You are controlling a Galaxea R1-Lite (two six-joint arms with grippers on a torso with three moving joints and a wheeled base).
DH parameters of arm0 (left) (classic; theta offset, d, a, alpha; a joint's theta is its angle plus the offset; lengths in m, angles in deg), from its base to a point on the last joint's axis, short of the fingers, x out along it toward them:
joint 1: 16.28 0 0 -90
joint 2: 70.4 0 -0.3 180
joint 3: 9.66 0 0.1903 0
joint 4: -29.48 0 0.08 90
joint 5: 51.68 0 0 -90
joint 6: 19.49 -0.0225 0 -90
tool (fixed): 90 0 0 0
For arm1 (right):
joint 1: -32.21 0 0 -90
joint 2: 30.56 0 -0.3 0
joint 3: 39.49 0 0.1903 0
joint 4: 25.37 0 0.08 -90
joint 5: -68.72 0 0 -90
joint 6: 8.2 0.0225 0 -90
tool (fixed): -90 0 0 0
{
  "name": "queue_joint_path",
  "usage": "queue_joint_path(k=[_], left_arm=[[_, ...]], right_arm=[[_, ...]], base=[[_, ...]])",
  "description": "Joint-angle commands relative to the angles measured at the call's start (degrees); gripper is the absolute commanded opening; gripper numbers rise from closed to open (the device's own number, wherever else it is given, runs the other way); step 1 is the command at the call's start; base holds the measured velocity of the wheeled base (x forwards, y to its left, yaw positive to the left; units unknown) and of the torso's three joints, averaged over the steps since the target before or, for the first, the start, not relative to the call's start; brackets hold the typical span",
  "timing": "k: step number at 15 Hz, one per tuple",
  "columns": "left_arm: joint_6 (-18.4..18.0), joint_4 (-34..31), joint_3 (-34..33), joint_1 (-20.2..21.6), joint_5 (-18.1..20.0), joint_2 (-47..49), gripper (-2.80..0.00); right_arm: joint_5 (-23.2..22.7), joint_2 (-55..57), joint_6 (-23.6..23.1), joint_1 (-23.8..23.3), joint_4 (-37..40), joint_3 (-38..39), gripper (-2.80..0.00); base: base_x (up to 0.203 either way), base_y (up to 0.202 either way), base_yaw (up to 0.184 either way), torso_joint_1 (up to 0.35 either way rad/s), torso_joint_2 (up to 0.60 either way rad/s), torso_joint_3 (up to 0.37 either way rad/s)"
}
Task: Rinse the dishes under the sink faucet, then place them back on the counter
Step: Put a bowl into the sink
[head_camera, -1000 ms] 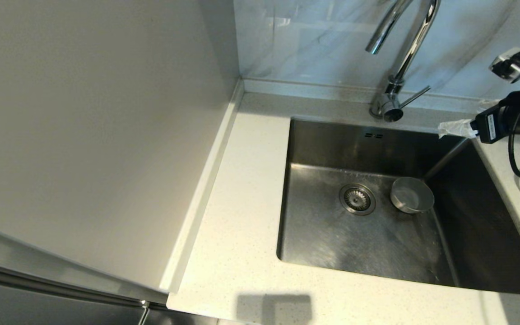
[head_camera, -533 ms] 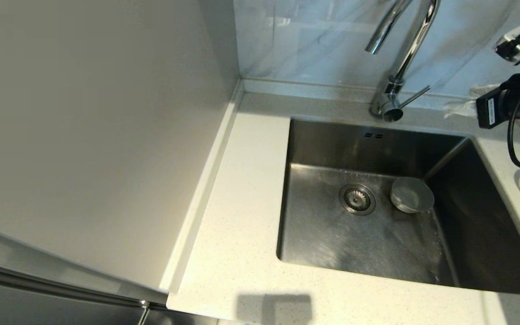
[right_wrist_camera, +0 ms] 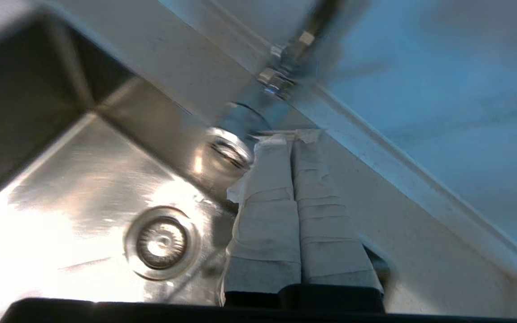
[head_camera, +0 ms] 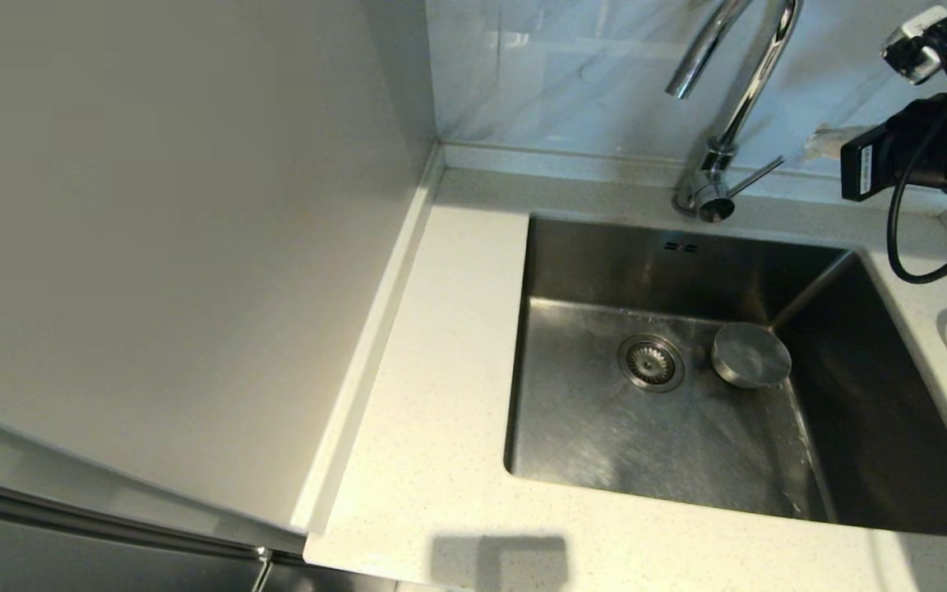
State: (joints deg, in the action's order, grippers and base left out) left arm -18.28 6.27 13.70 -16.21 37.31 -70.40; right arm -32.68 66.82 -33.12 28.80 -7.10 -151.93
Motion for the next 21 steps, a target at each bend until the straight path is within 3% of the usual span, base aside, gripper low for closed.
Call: queue_joint_path(k=[1, 5, 12, 15, 18, 19, 21], left_arm=[[0.0, 0.0, 0.0, 0.0, 0.0, -0.2, -2.80], [0.0, 0.0, 0.0, 0.0, 0.0, -0.2, -2.80], [0.0, 0.0, 0.0, 0.0, 0.0, -0.2, -2.80], [0.0, 0.0, 0.0, 0.0, 0.0, -0.2, -2.80], [0.0, 0.0, 0.0, 0.0, 0.0, -0.2, -2.80], [0.0, 0.0, 0.0, 0.0, 0.0, -0.2, -2.80], [0.0, 0.0, 0.0, 0.0, 0.0, -0.2, -2.80]], right_arm=[[5.4, 0.3, -0.2, -0.4, 0.2, -0.4, -2.80], [7.6, 1.4, -1.5, -8.7, 9.3, -5.7, -2.80], [6.7, 3.9, -4.4, -22.3, 52.8, -24.5, -2.80], [7.2, 5.2, -7.2, -25.3, 60.9, -24.8, -2.80], [8.1, 6.9, -7.3, -26.4, 61.6, -24.1, -2.80], [8.1, 7.2, -7.3, -26.4, 61.5, -24.1, 0.00], [7.8, 7.7, -7.2, -26.4, 61.2, -24.2, 0.00]], base=[[0.000, 0.000, 0.000, 0.000, 0.00, 0.000], [0.000, 0.000, 0.000, 0.000, 0.00, 0.000], [0.000, 0.000, 0.000, 0.000, 0.00, 0.000], [0.000, 0.000, 0.000, 0.000, 0.00, 0.000], [0.000, 0.000, 0.000, 0.000, 0.00, 0.000], [0.000, 0.000, 0.000, 0.000, 0.00, 0.000], [0.000, 0.000, 0.000, 0.000, 0.00, 0.000]])
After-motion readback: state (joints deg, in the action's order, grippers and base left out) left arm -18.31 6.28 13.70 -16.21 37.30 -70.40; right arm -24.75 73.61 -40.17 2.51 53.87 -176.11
